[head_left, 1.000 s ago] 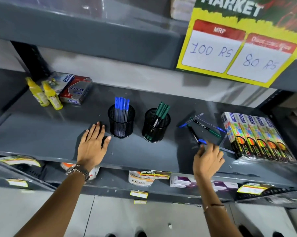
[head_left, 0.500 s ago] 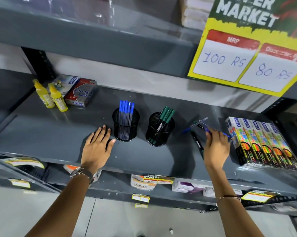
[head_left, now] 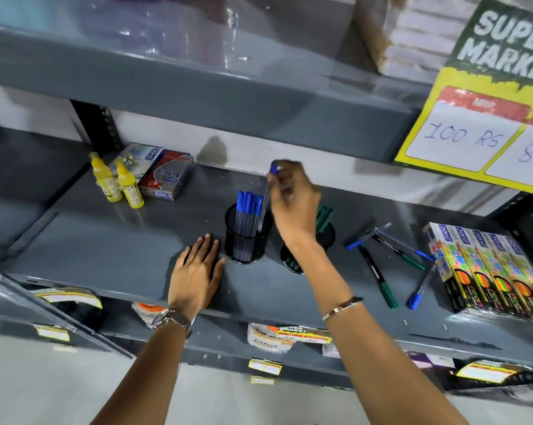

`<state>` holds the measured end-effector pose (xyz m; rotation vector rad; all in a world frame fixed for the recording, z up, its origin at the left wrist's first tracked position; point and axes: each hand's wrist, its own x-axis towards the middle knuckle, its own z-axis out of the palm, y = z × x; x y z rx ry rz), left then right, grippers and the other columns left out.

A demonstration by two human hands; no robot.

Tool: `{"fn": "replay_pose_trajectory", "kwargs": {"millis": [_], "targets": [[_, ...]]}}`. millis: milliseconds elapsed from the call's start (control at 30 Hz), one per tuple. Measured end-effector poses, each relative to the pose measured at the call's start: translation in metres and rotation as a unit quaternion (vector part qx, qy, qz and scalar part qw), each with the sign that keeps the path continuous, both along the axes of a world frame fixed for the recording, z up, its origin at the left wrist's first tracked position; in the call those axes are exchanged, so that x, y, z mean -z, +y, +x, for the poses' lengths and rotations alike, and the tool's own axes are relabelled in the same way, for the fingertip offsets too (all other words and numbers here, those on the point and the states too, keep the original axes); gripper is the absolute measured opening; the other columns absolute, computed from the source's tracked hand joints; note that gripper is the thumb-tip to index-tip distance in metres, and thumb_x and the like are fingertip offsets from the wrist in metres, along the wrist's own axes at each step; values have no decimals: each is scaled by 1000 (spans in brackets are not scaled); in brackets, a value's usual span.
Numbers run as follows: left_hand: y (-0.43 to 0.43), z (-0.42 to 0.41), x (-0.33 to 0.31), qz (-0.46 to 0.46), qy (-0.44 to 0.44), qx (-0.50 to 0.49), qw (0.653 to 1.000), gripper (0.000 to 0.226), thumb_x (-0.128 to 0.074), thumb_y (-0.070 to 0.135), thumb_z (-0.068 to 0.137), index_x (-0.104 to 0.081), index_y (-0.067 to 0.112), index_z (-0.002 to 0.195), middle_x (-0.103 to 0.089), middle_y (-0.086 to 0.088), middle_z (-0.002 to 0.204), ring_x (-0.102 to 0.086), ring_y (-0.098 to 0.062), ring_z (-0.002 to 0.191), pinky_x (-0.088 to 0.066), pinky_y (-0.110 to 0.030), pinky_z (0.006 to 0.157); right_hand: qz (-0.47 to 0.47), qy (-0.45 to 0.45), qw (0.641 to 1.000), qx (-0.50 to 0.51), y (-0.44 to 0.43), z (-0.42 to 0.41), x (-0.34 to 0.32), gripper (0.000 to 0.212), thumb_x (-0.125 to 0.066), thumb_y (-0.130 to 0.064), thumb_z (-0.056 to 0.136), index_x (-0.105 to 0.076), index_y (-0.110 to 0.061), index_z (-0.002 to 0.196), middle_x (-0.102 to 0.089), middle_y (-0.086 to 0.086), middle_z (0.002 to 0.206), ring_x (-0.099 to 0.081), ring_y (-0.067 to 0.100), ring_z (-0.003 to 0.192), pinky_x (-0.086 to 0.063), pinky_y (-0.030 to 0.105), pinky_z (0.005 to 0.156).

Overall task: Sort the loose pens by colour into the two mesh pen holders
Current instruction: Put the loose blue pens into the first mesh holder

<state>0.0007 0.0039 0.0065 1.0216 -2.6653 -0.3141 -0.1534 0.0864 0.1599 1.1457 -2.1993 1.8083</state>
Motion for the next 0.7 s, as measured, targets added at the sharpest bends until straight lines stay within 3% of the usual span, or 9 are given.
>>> {"fn": "replay_pose_trajectory", "kwargs": {"millis": [167,400,500,567,700], "targets": [[-1,0,0,2,2,0,1000,58,-25,44,94,-51,8,131,-47,-13,139,-43,-27,129,-18,-33,105,201,3,979,-14,-15,-1,38,14,-58,-14,87,-56,-17,101,-71,10,90,-67,34,81,-56,48,73],[-2,-1,3,-7,0,-1,1000,57,-26,44,94,-50,9,132,-47,-12,140,-41,-26,130,-23,-36,107,296,114,946,64,-10,-1,40,23,-55,-20,89,-57,-16,112,-58,12,114,-55,35,105,-52,46,79],[-2,-1,3,-15,-1,5,1000,55,-29,41,93,-52,6,129,-50,-14,137,-44,-28,127,-22,-36,105,287,135,946,65,-4,-2,39,27,-55,-22,91,-59,-16,117,-57,15,115,-50,35,109,-47,46,89],[-1,-1,3,-22,-2,8,1000,55,-30,40,93,-53,6,129,-51,-14,136,-46,-28,126,-23,-36,105,224,145,960,88,8,-6,38,27,-55,-24,91,-61,-16,116,-60,17,110,-53,36,102,-46,44,87],[-2,-1,6,-23,5,4,1000,55,-31,41,92,-54,7,128,-50,-13,137,-43,-27,128,-23,-37,106,119,205,920,311,61,-55,41,21,-57,-29,87,-68,-15,97,-66,18,91,-59,37,80,-47,39,66]]}}
